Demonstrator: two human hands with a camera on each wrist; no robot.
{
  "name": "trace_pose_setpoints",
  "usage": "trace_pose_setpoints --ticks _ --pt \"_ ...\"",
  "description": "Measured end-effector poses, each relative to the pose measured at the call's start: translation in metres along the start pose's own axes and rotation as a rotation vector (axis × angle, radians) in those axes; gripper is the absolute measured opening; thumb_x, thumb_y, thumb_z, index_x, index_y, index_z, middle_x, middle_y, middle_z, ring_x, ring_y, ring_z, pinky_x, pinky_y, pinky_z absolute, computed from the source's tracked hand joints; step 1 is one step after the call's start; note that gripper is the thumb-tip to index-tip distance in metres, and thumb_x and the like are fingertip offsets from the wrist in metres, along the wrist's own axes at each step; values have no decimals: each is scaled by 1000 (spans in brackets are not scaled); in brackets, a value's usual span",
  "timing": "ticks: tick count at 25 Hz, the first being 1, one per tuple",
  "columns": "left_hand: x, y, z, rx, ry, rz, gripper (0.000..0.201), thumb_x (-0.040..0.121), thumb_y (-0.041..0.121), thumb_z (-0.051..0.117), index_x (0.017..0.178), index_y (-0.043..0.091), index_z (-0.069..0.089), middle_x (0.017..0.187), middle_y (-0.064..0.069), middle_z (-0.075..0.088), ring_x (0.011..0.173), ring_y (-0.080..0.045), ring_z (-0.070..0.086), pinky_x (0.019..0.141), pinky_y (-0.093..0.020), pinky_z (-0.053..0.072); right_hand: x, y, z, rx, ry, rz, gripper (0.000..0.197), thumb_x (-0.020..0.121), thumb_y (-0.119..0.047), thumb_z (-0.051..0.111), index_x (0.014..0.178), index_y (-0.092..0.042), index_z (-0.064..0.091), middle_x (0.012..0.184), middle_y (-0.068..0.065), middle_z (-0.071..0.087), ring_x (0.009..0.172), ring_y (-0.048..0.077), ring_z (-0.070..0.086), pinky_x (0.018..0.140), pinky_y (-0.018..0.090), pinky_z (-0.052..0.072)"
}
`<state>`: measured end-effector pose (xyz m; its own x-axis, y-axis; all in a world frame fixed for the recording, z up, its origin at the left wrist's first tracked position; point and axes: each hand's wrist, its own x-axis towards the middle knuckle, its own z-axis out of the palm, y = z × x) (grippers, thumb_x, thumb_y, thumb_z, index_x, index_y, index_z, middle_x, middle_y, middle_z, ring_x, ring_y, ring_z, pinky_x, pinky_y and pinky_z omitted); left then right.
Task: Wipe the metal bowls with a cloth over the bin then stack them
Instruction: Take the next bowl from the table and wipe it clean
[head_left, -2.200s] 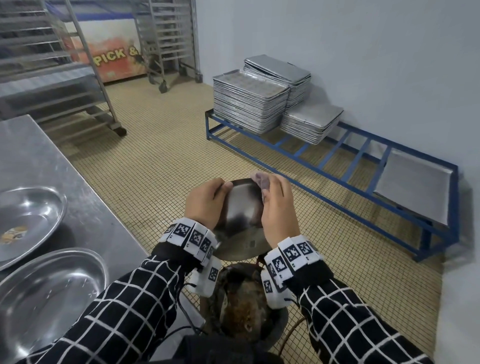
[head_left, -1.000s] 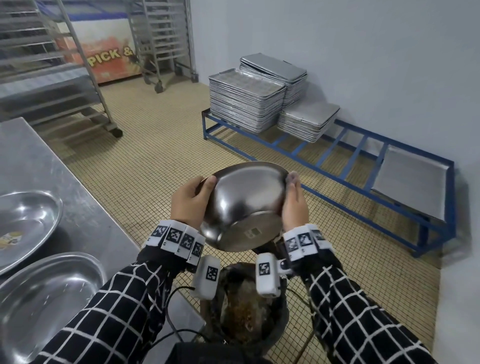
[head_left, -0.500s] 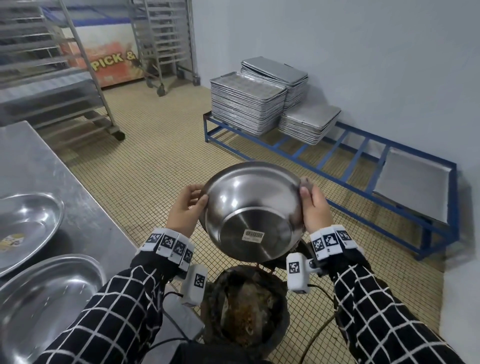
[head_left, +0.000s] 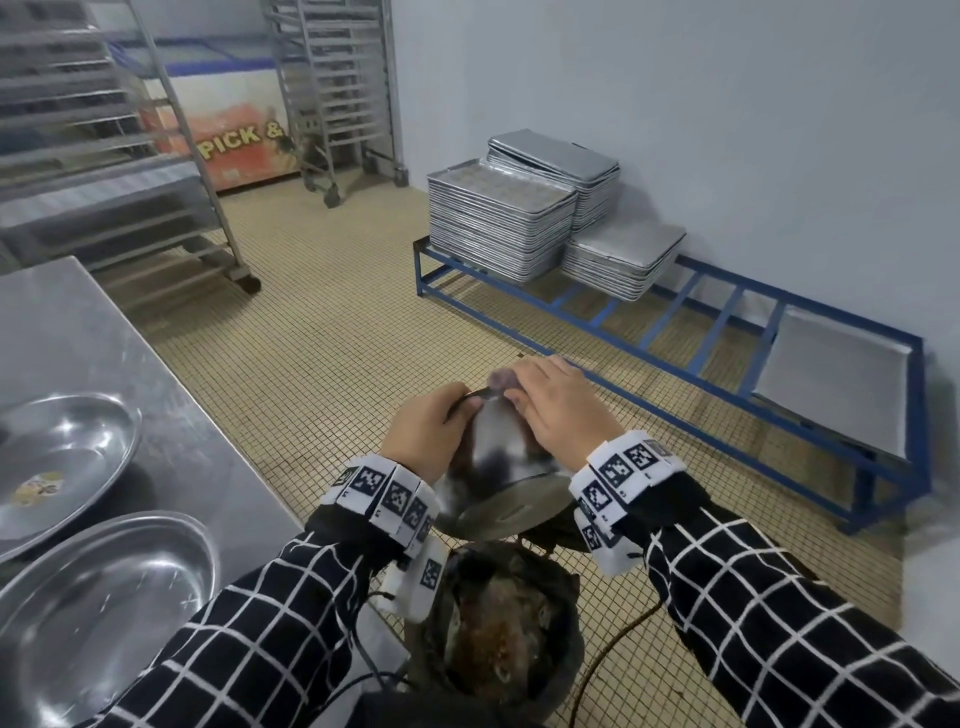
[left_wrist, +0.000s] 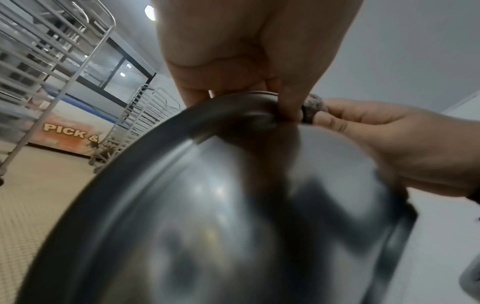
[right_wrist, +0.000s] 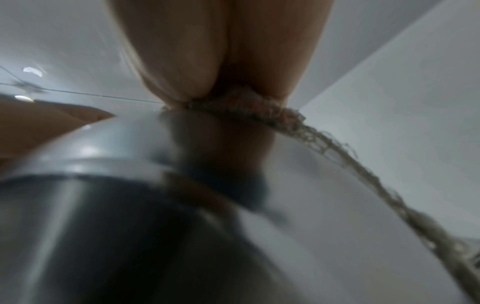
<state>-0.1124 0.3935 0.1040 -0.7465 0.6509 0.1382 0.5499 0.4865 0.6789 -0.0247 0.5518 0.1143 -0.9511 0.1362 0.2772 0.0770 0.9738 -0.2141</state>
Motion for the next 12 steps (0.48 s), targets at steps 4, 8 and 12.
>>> trace_pose_setpoints --ticks 4,8,12 --pt "1 -2 5 -92 156 -133 29 99 30 46 81 11 58 68 1 55 68 -19 50 65 -32 39 -22 -22 27 154 236 152 52 98 -36 26 143 -12 38 147 6 38 135 21 31 115 36 24" --pt "0 -1 3 -209 196 -164 35 99 28 47 65 20 49 61 3 50 59 -13 43 56 -26 33 -41 -44 48 16 286 163 52 99 -37 27 149 -20 30 154 2 30 144 23 20 118 44 17" --pt "-5 -3 5 -389 164 -133 31 100 25 45 74 10 53 68 -5 52 65 -17 45 66 -36 39 -19 -24 35 117 344 341 55 99 -48 13 146 -26 30 153 -3 30 143 25 21 116 46 20"
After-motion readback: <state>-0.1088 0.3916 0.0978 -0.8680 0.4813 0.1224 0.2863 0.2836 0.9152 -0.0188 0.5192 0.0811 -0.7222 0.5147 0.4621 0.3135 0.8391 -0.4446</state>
